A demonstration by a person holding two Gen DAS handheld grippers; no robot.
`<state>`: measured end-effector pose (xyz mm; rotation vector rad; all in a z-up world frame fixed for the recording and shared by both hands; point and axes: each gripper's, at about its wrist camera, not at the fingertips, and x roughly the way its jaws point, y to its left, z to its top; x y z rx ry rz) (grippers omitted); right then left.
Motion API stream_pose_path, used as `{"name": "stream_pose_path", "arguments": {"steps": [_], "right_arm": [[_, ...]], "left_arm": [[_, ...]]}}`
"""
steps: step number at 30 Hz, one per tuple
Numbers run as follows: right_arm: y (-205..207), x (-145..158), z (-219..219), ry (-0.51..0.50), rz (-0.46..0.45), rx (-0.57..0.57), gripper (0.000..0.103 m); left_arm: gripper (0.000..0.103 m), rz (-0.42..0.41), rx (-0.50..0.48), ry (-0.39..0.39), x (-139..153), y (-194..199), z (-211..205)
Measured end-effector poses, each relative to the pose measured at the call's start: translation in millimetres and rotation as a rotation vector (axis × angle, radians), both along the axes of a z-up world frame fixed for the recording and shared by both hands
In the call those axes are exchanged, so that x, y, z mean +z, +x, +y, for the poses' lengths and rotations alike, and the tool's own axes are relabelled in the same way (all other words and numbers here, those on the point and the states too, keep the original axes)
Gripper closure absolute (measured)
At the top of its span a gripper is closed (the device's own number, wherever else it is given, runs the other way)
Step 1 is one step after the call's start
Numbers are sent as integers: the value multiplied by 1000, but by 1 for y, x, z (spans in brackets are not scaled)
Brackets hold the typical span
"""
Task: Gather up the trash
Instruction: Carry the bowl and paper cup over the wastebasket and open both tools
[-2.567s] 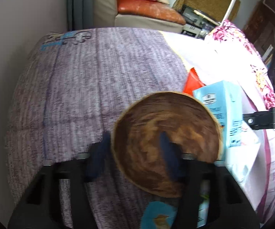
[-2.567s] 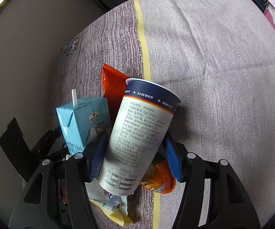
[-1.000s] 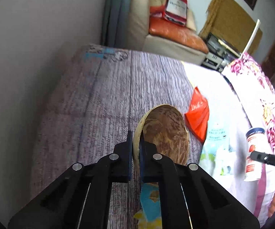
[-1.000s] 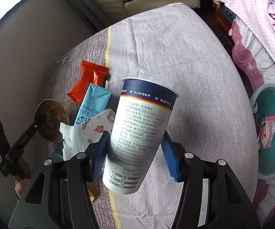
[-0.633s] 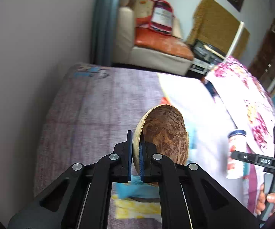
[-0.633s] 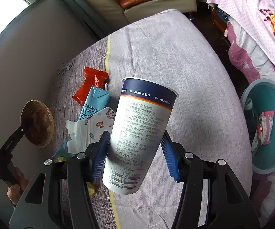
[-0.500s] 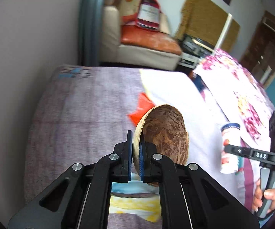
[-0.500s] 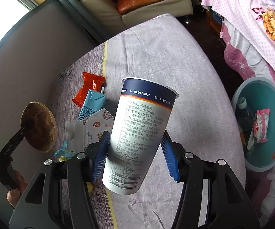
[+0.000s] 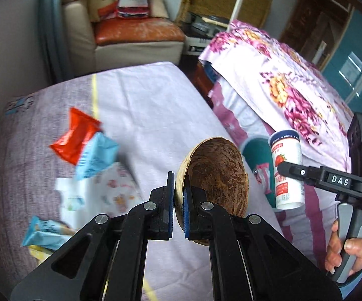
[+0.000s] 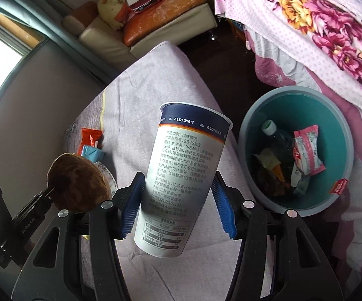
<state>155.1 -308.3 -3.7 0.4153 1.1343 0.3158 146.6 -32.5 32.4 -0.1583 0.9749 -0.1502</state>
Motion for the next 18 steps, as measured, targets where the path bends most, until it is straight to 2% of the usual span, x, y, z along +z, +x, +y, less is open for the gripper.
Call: {"name": "stream_pose_path", "arguments": {"steps": [6, 11, 15, 18], "right_arm": [[0, -1, -63, -5, -19, -109, 53], [7, -15, -103, -15, 2, -159, 73], [11, -22, -127, -3, 7, -182, 73], [14, -27, -139, 2, 16, -185, 73]], "left_arm": [[97, 42, -92, 24, -16, 18, -63], [97, 74, -157, 50, -33, 32, -105], [97, 125, -182, 44, -52, 44, -129], [97, 134, -203, 63, -57, 49, -146]]}}
